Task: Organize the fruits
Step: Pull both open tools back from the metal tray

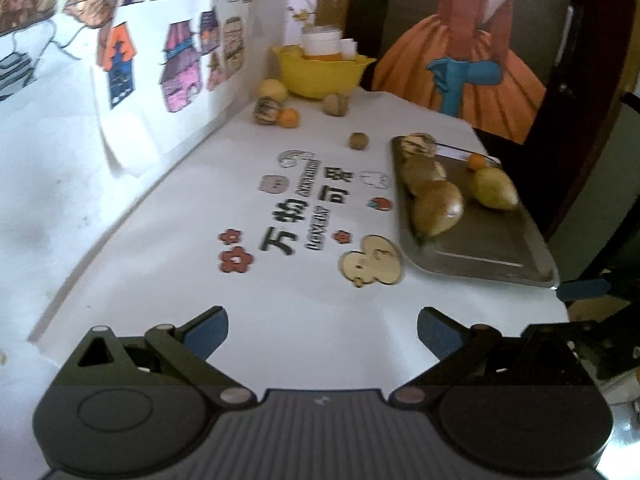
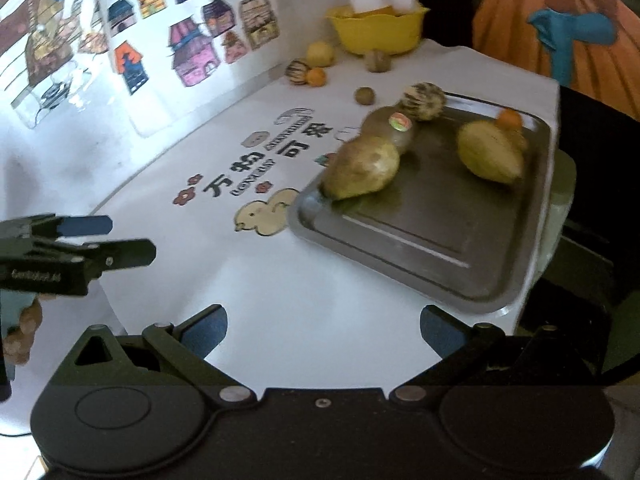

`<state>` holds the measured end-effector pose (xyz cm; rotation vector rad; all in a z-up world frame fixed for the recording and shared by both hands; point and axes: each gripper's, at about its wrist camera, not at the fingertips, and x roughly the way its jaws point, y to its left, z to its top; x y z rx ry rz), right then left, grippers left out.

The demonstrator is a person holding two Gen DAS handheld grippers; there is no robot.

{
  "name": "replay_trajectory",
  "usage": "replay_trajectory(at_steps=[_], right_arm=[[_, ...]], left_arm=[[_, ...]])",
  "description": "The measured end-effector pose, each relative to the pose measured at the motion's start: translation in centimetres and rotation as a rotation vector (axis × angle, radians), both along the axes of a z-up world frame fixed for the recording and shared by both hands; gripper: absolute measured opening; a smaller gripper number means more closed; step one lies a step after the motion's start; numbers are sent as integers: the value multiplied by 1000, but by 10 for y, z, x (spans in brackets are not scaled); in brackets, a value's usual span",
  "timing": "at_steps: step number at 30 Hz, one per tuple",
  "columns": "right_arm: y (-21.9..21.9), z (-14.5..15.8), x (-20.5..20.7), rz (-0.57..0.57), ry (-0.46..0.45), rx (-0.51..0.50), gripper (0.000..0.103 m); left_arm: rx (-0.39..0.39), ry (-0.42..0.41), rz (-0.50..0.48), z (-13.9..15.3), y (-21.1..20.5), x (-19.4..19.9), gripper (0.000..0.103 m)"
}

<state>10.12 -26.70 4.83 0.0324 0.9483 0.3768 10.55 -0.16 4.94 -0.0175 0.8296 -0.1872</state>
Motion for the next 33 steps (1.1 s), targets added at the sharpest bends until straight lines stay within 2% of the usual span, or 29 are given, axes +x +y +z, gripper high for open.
replay_trajectory(at_steps=[4,8,14,18,21,25,33], right_arm=[[12,10,11,79,-14,-37,102],[19,37,27,153,-33,-38,102],[27,87,59,206,-151,-69,102],[29,107,78,204,-256,-118,102],[29,110,92,225,-319,-137,102],[28,104,107,239,-359,-155,102],[31,74,133,252,-344,-170,102]], left_arm=[[32,1,35,7,13,11,103],[55,-23,69,19,22,23,103],[50,-68,86,31,28,48,103],[51,-98,85,33,28,65,103],[59,-113,87,32,29,79,103],[60,-120,93,29,32,97,103],[97,-141,90,20,33,133,103]])
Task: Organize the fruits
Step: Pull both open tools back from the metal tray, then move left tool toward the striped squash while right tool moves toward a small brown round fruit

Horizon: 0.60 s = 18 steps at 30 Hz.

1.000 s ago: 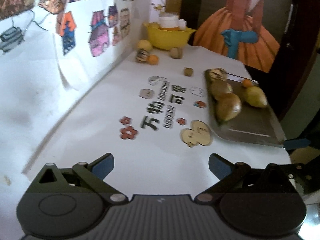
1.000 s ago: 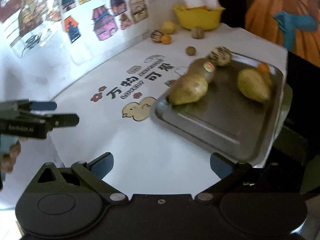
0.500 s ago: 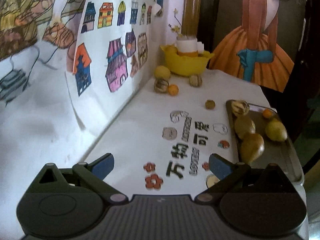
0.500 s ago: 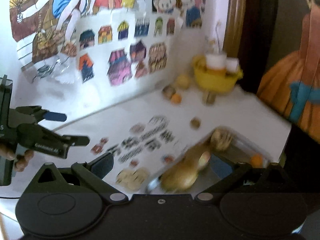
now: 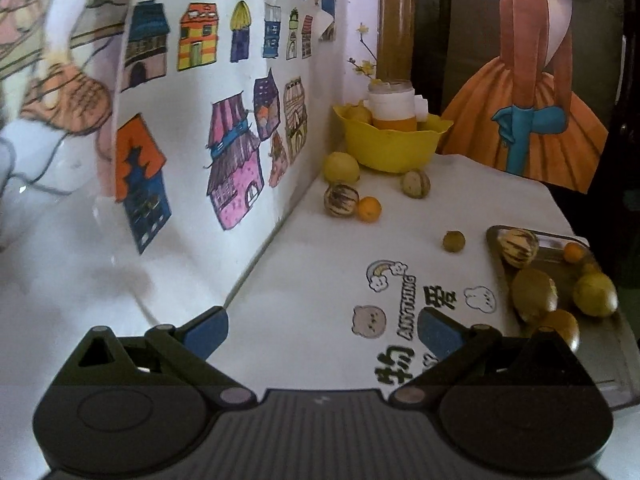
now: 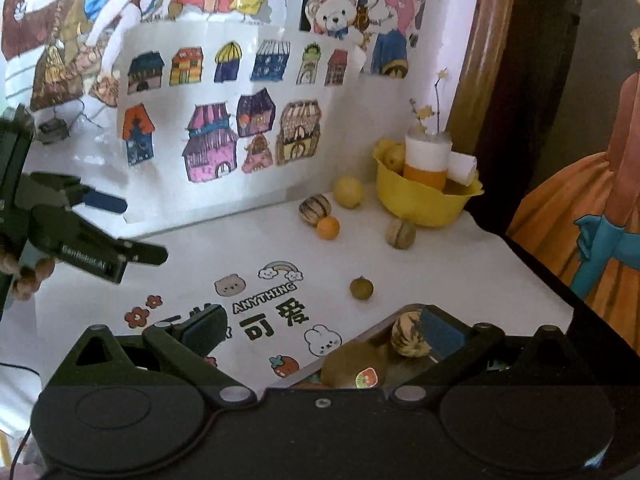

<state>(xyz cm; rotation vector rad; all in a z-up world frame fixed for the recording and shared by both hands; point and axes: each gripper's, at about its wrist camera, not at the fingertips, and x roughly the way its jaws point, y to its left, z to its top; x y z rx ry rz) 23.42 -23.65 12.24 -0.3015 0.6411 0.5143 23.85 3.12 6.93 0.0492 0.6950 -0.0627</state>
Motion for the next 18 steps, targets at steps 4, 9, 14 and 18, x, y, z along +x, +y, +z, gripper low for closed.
replay_trajectory(at_steps=[4,9,14,18], right_arm=[[1,-12,8,5,8,1,102],[-1,-25,18,1,26,-5,102],[-2,-38,28,-7,49,-18,102],[-2,-45,36,-11,61,-20,102]], left_arm=[[28,-5,-7,-5,-3,14,103],[47,4,-4,-13,-4,29,103],[81,20,0,-21,-6,40,103],[92,31,10,-27,-6,50,103]])
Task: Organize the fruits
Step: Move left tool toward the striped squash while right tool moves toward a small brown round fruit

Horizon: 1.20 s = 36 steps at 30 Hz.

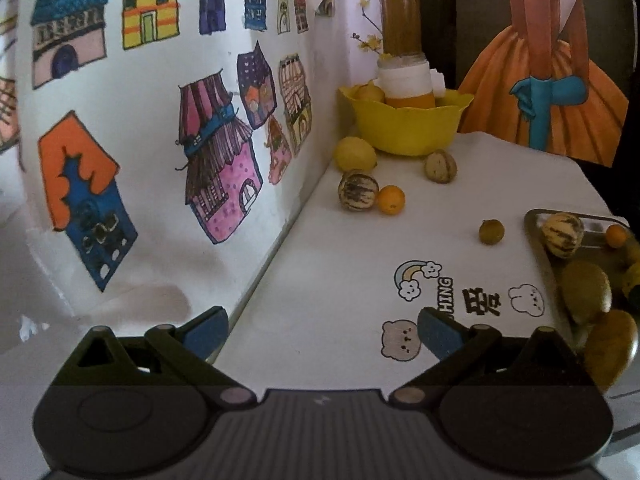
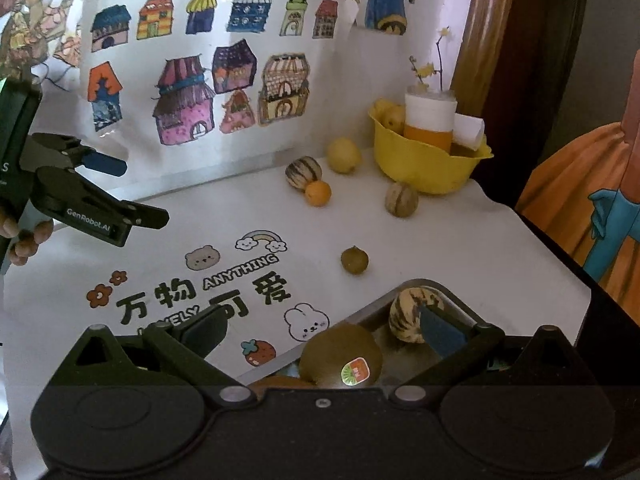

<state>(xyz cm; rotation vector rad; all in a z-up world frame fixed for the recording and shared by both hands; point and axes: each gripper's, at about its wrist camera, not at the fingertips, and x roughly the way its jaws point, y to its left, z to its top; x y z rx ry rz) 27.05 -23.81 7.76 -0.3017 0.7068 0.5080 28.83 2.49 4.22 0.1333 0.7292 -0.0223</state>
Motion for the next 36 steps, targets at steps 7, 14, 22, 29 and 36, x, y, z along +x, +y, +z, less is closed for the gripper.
replay_trajectory(at_steps=[7,14,22,29,36], right_arm=[[7,-10,19,4,3,14,102],[18,-22,37,12,-23,32,102],[21,-34,62,-14,-31,62,100],[24,-48,84,-29,3,52,95],[30,-55,103,-34,30,57,86]], left_arm=[[-35,-14,0,-7,-2,15,103],[-72,-64,2,-14,-11,35,103],[-109,-129,2,-21,-18,66,103],[-185,-129,38,-28,-22,106,103],[-36,-158,52,-34,-49,135,103]])
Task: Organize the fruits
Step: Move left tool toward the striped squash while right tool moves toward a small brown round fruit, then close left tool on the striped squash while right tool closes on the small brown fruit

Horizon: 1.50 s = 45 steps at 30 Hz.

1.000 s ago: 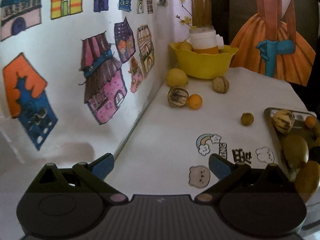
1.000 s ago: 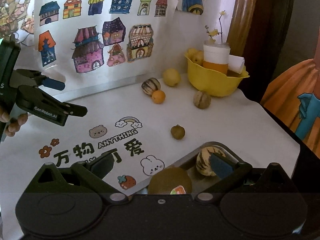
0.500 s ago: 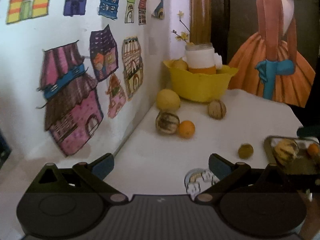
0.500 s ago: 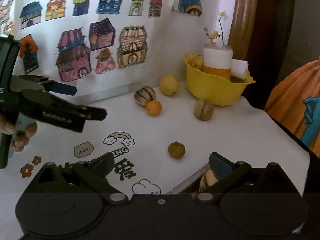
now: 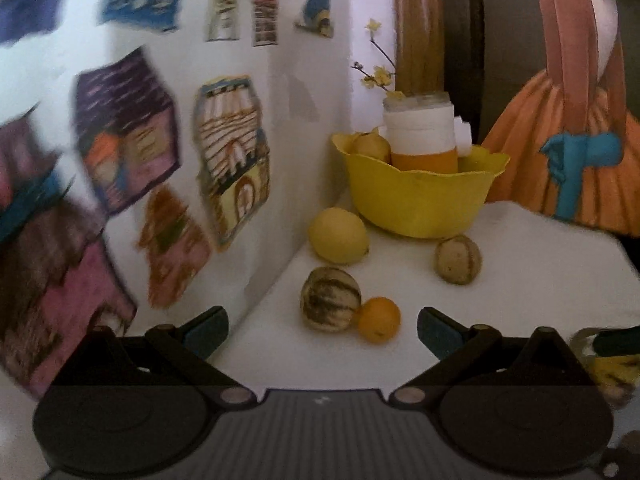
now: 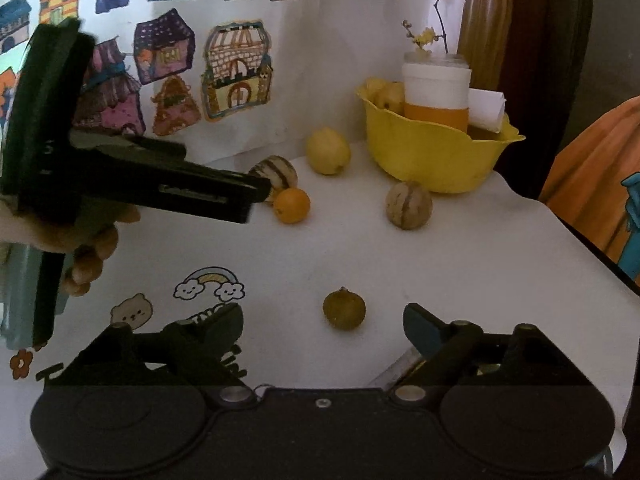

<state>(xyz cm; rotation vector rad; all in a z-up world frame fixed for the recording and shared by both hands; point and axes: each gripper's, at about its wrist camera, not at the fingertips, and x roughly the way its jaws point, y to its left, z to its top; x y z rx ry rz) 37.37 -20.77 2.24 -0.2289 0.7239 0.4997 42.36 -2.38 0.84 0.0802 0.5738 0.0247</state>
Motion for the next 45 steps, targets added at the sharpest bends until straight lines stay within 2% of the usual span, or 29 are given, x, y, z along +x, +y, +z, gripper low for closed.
replay_trajectory(at_steps=[3,8,10,15,20,22,30,35,42,45], right_arm=[[3,-2,6,3,13,-1,84],[5,-7,17,8,39,-5,80],[6,-11,22,0,59,-13,75],[8,-20,33,-27,106,-28,55],[7,-23,40,-50,126,-24,49],[8,-24,43,-57,128,-28,48],[15,-27,49,-49,129,-36,32],[17,-28,51,-37,131,-35,32],[25,-27,56,5,158,-19,32],[28,-26,57,17,164,-16,32]], left_arm=[[58,15,-18,-2,-4,14,103],[100,32,-26,0,-1,31,102],[110,49,-31,2,-2,37,102],[168,74,-39,3,-10,47,96],[195,95,-31,1,-16,53,90],[192,103,-17,1,-14,57,87],[157,143,15,4,-7,75,75],[133,157,10,3,-6,77,69],[27,209,6,1,-1,83,69],[3,231,0,-2,-3,84,69]])
